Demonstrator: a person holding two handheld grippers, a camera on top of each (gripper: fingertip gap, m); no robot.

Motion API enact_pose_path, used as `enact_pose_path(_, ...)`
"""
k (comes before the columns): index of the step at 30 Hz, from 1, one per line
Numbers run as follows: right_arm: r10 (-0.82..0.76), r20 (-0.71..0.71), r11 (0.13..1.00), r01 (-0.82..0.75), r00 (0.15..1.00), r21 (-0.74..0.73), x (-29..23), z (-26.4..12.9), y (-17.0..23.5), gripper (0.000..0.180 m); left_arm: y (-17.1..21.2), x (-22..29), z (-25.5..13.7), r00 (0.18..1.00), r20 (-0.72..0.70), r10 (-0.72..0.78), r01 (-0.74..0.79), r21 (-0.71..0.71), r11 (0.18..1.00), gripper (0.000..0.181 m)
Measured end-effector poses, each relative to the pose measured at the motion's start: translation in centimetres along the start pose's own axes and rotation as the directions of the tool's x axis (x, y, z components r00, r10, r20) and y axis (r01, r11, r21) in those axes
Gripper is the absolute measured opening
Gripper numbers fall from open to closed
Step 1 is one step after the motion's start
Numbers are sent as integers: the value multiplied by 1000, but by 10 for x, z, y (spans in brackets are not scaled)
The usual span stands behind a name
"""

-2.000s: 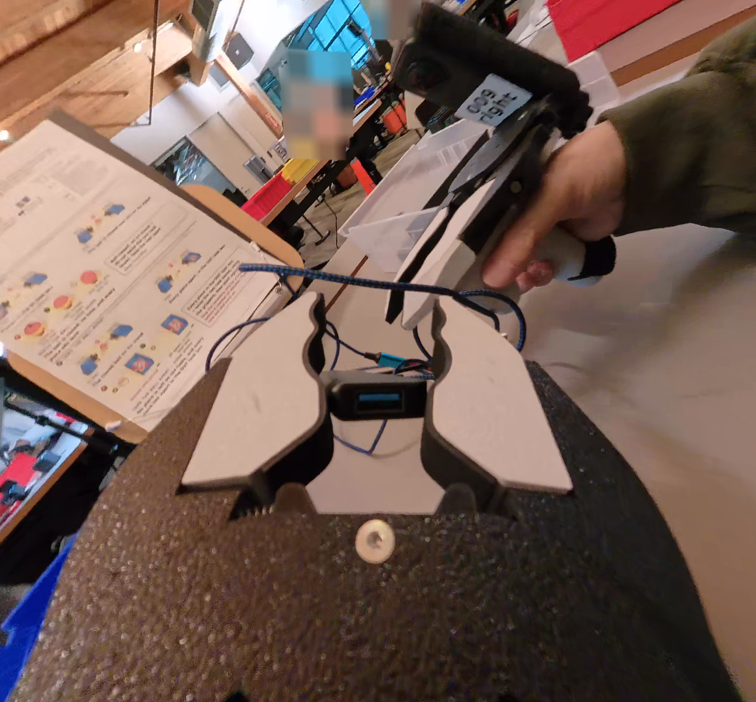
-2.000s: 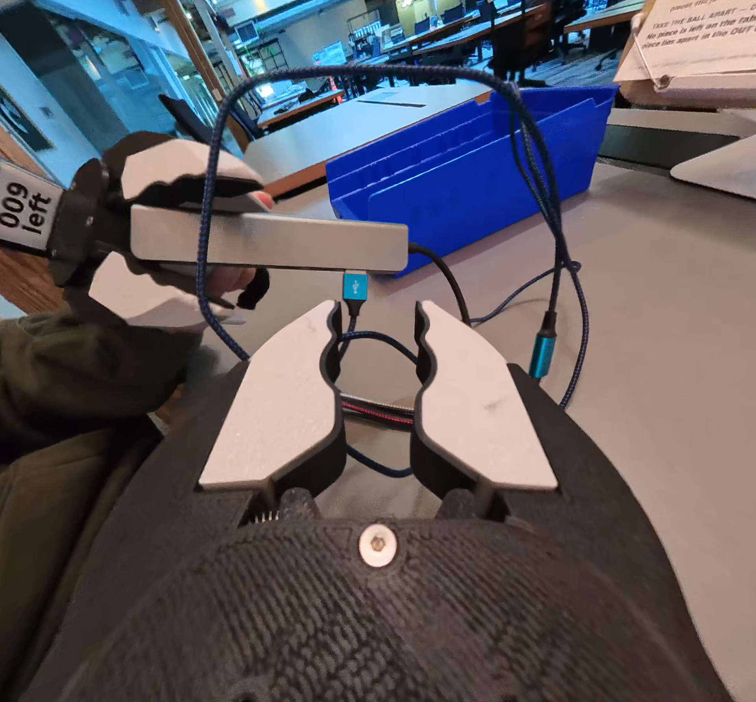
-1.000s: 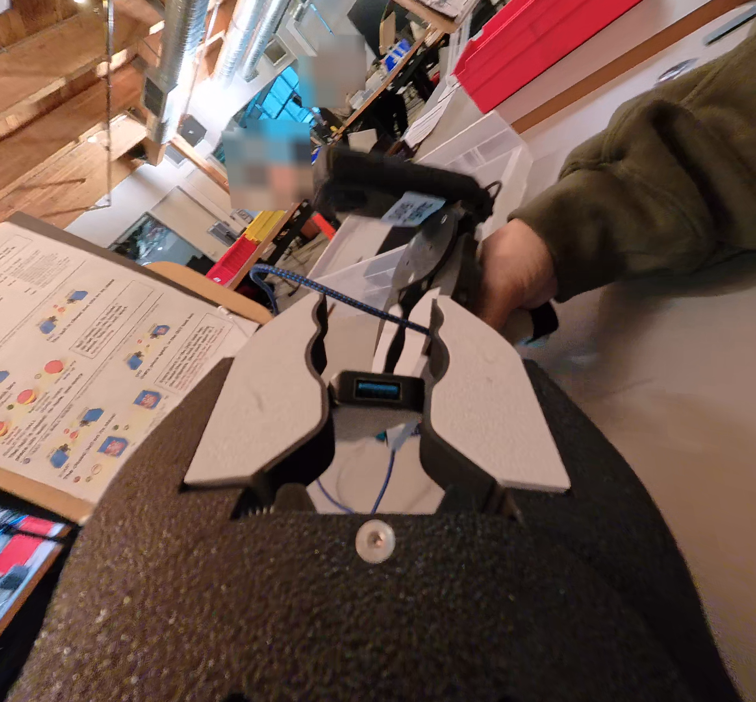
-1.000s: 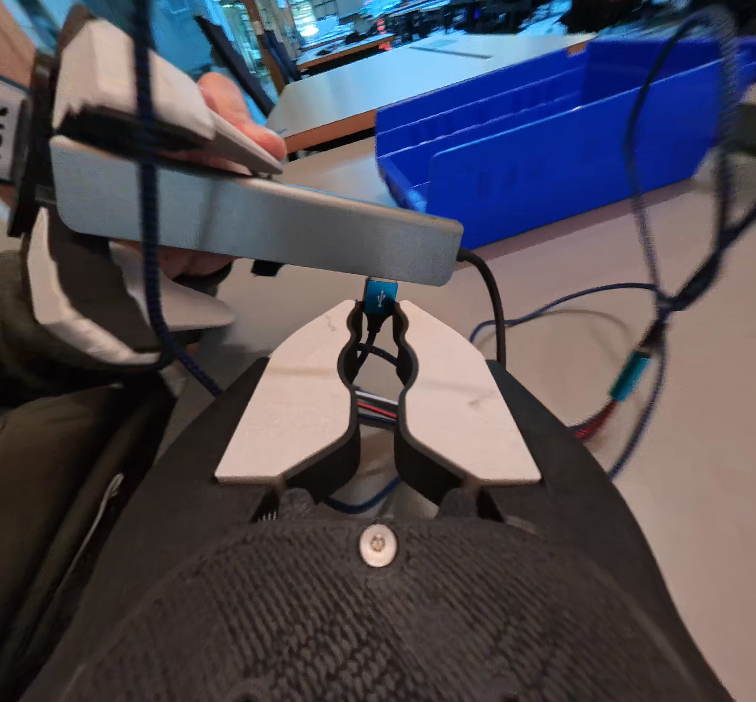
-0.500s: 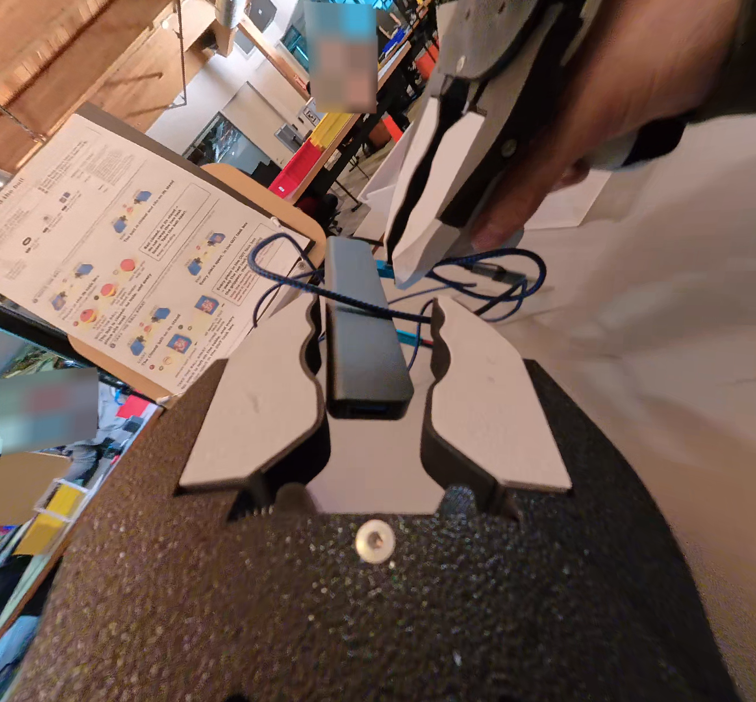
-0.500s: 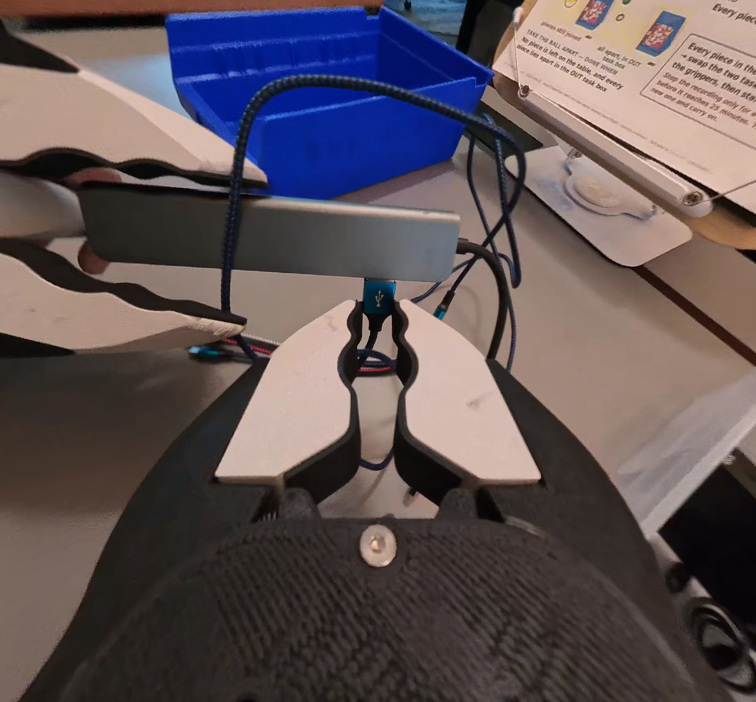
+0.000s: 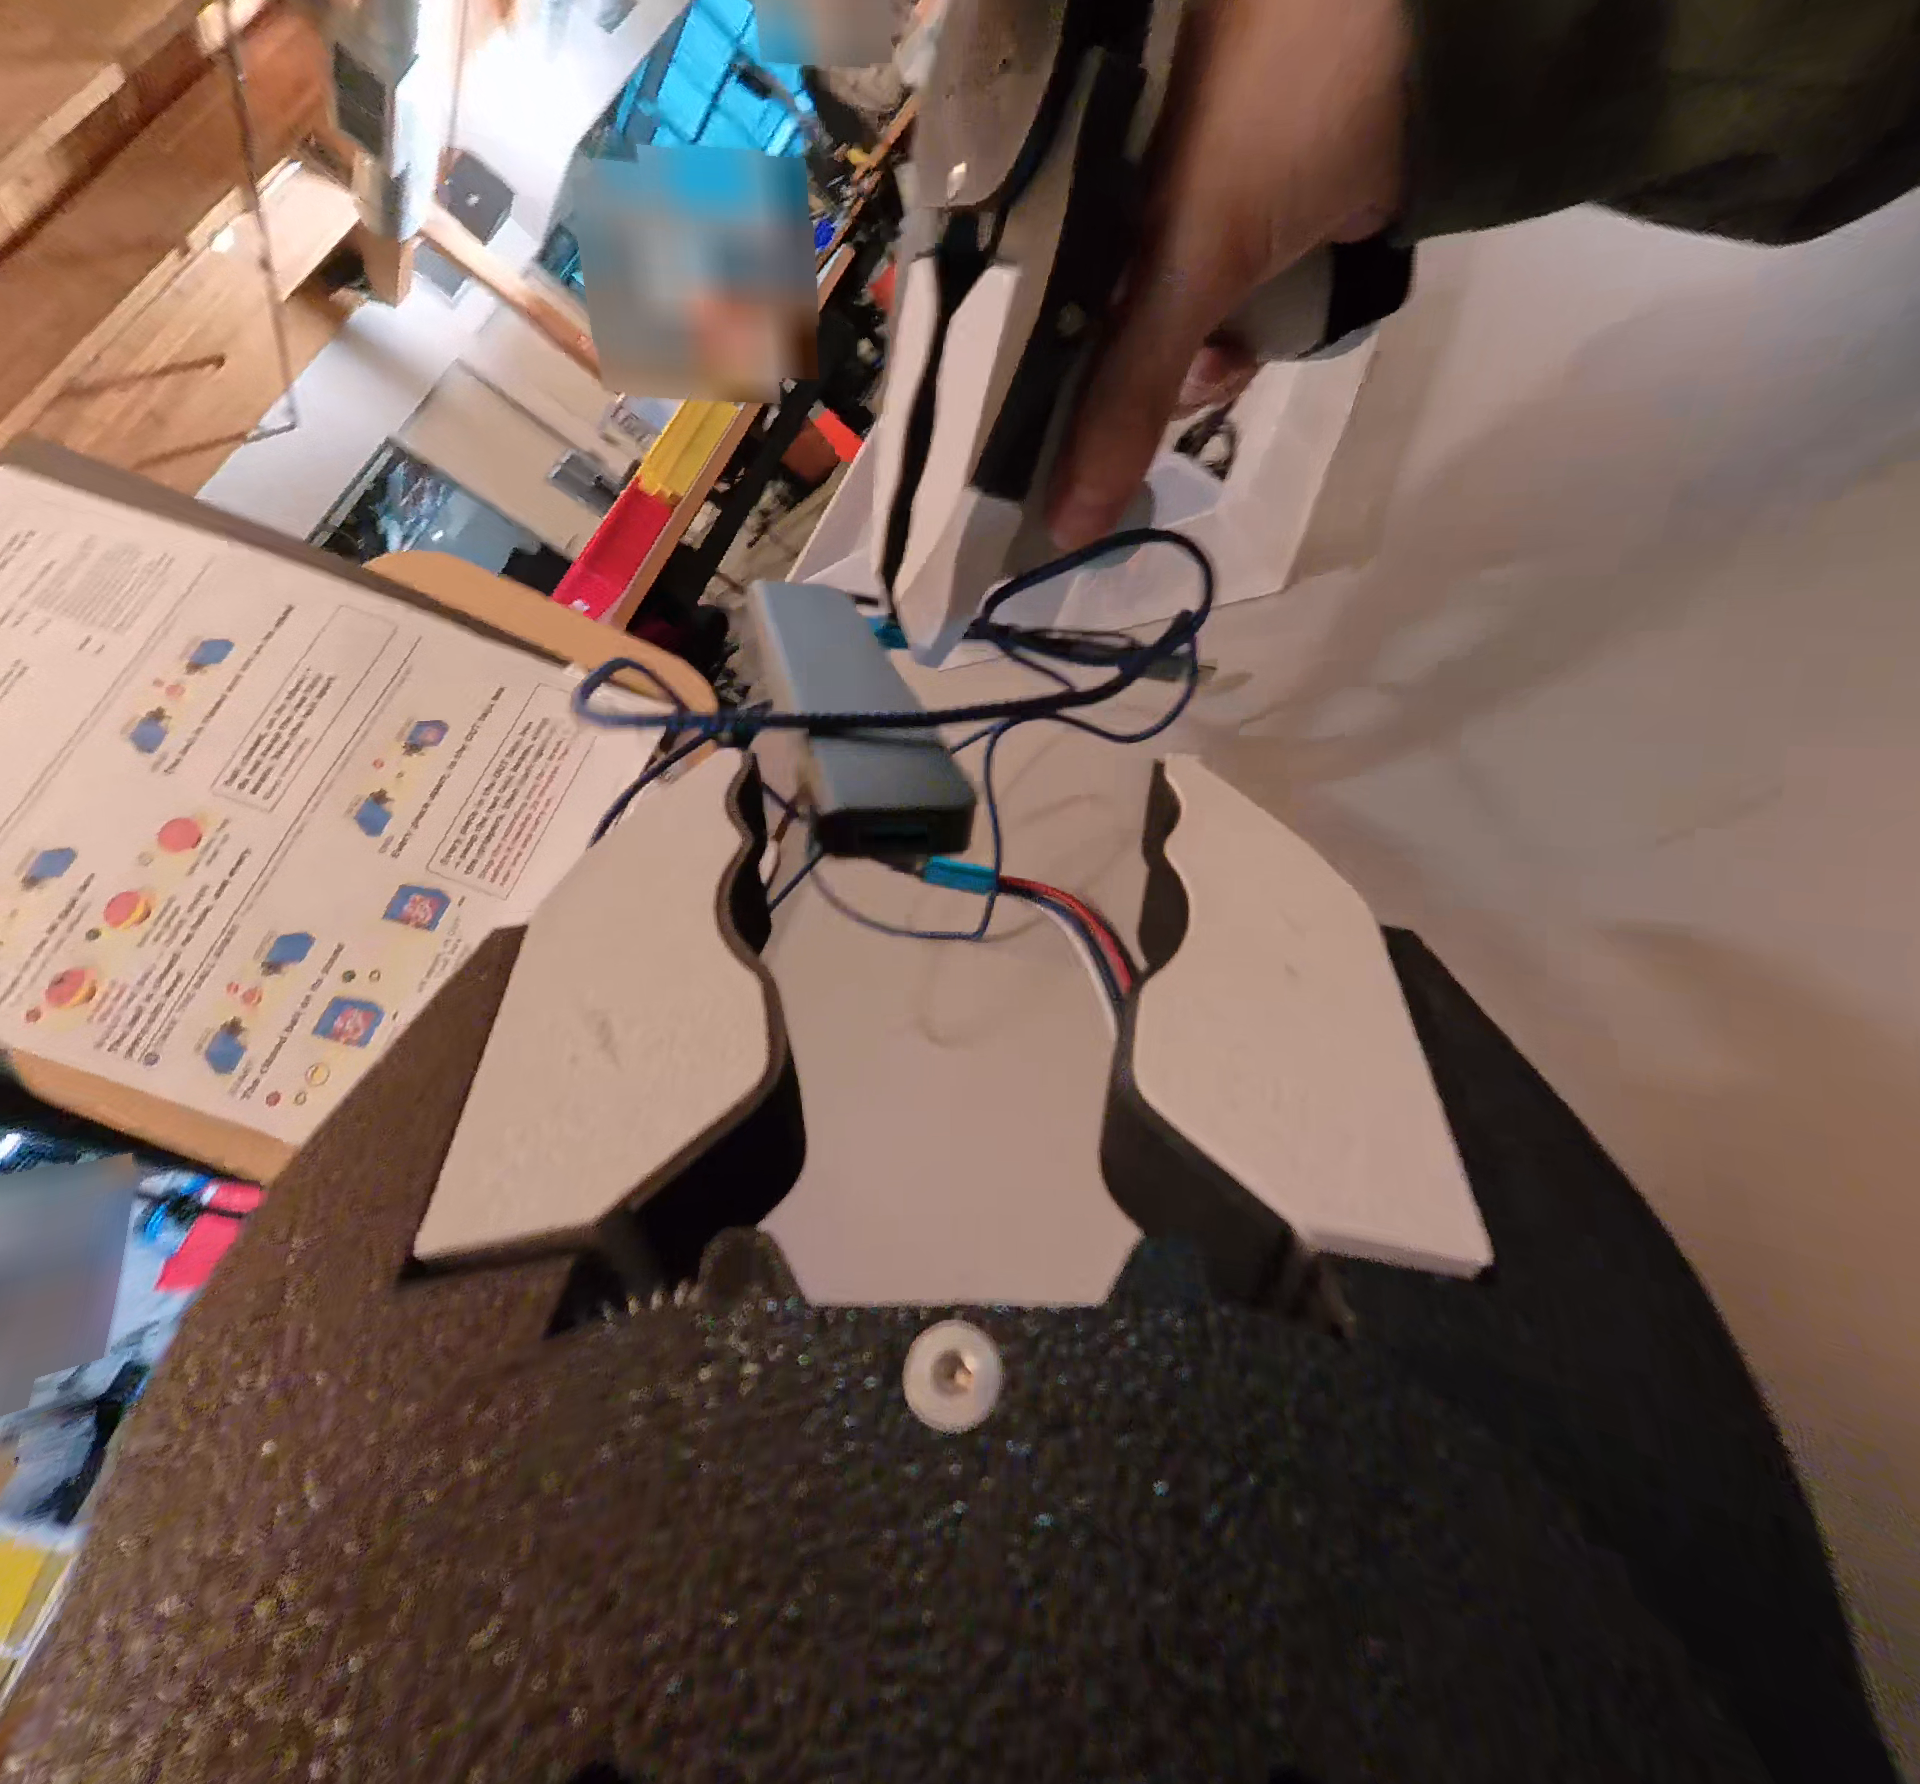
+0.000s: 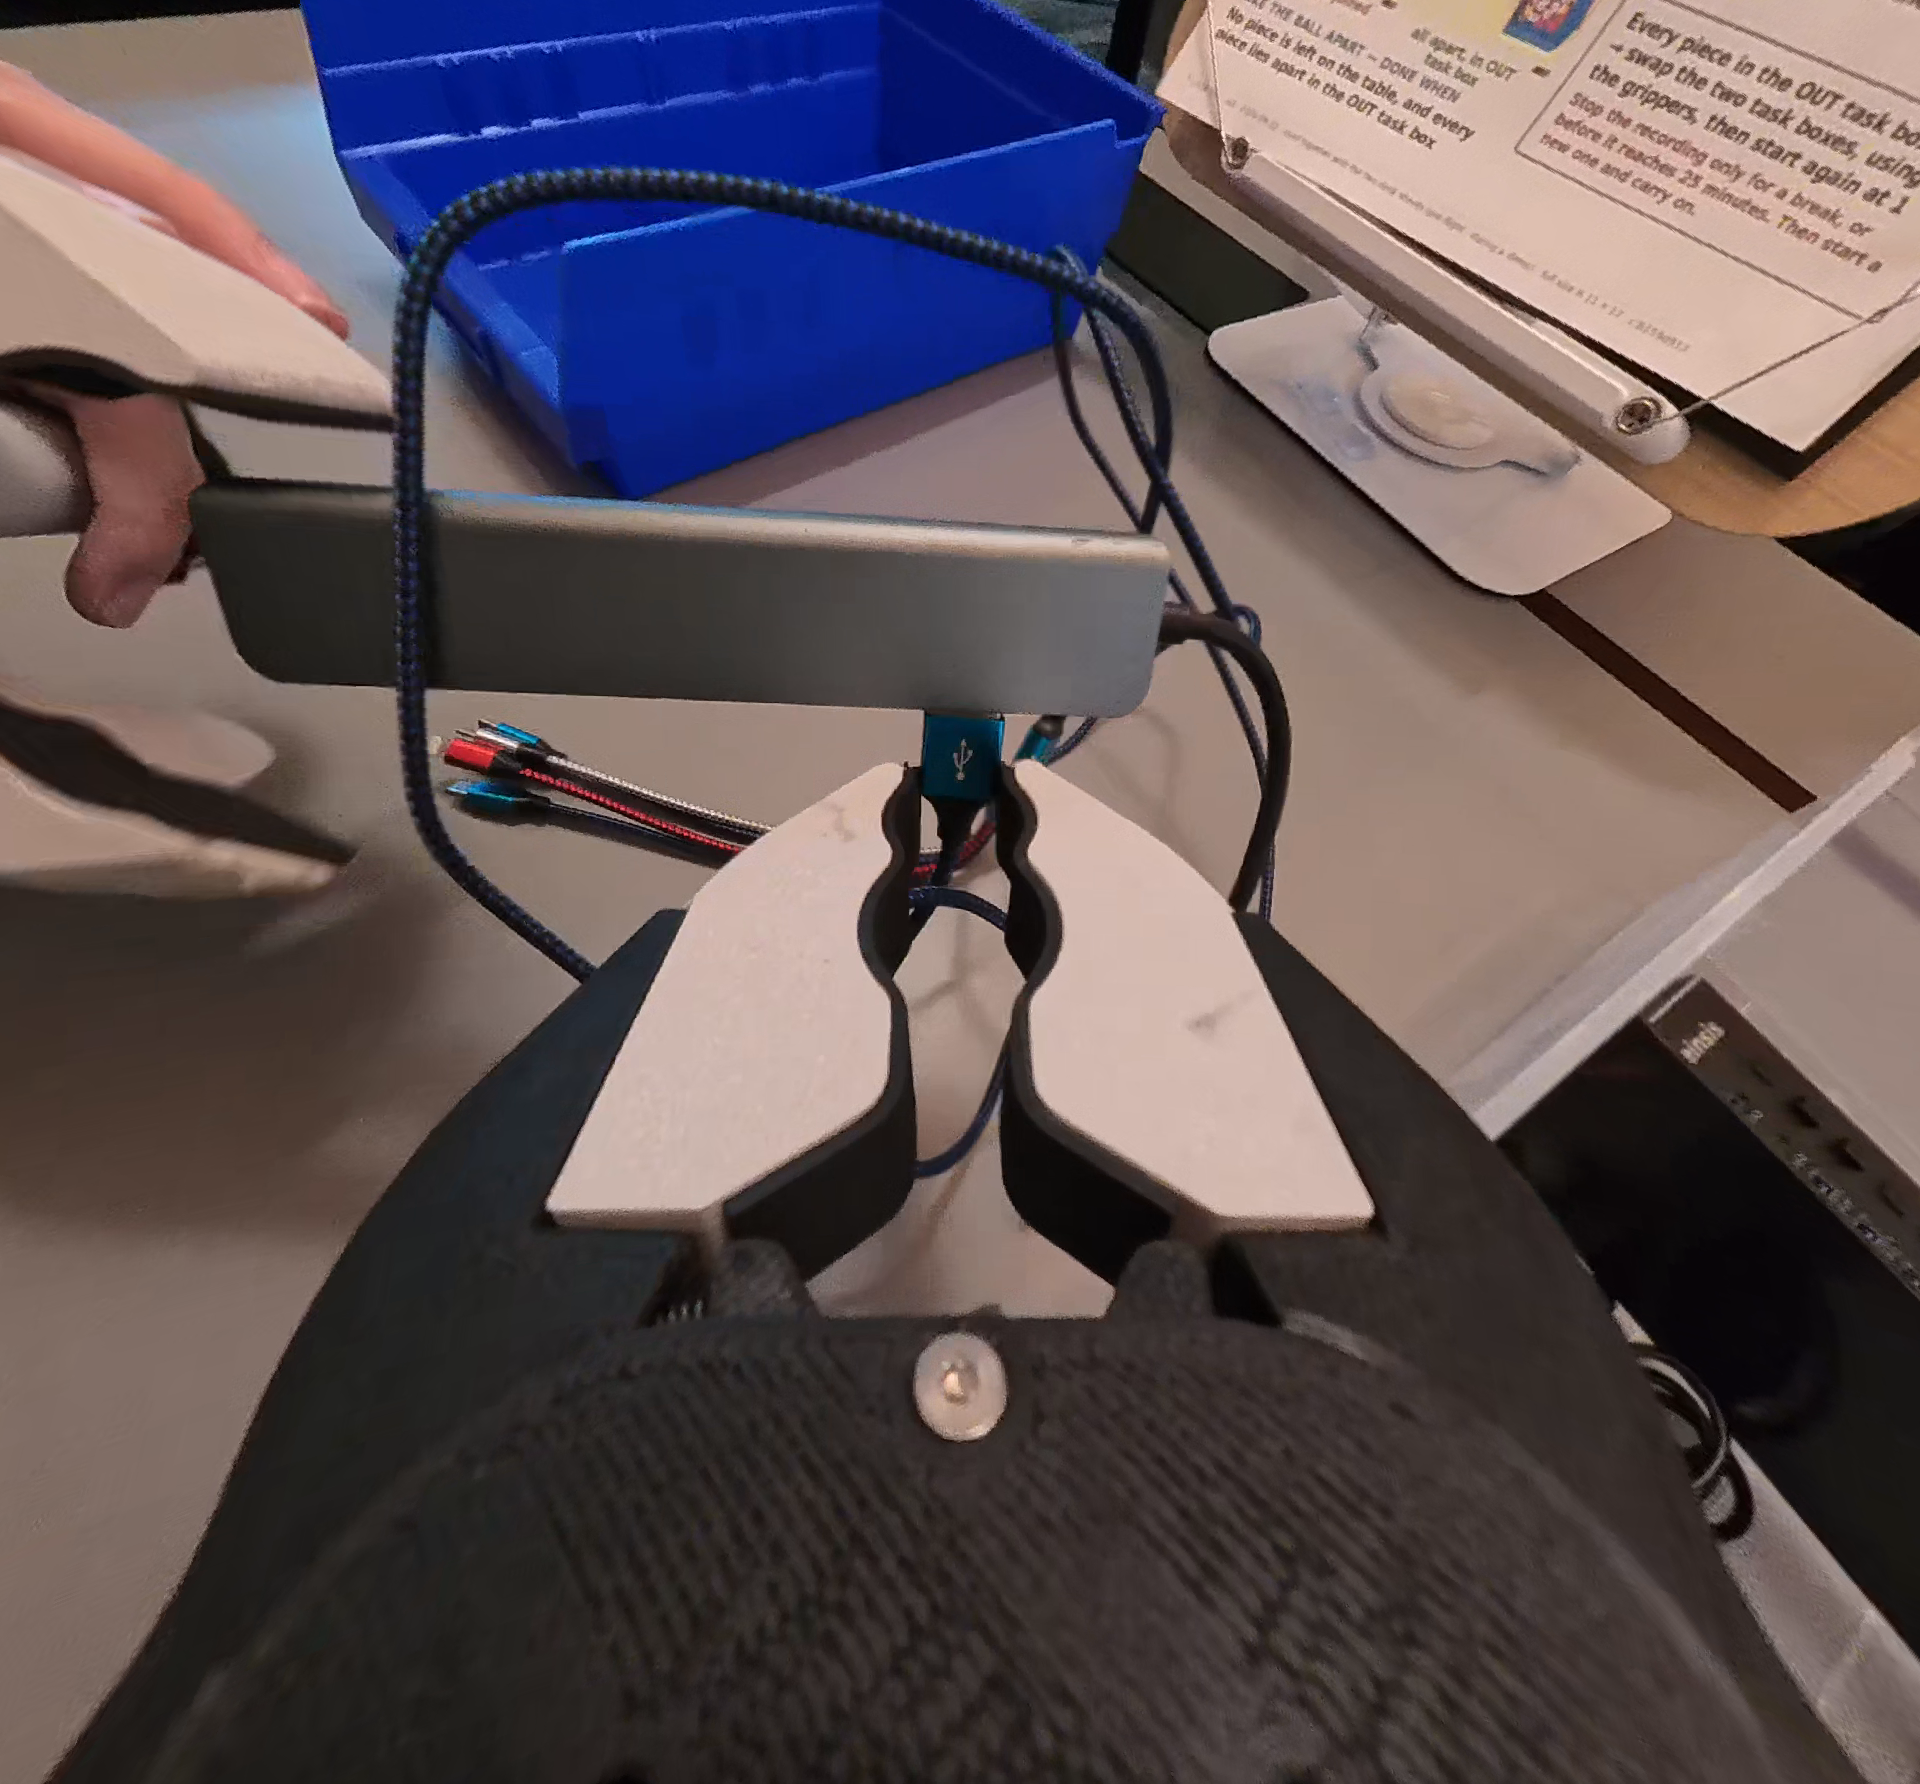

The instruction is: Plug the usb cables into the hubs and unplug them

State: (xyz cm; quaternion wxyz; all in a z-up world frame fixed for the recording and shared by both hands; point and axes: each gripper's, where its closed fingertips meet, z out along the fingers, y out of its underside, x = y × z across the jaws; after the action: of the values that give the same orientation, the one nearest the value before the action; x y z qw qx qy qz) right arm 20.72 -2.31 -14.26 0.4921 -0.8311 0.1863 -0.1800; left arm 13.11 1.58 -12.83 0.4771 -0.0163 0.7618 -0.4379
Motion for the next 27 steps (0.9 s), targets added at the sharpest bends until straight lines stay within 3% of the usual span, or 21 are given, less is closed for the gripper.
enact_pose_path(1,17,6,1000,-17,1000,8,1,-1,0,14,4,-7,0,999,43,-1,1,-22,1000,63)
enact_pose_path(11,21,75,999,-19,997,-37,-18,13,7,14,19,-8,12,992,122,19,-2,-137,991,39)
enact_pose_path(27,11,100,998,-5,995,-67,-27,20,13,14,35,-10,16,966,258,23,14,-140,990,34)
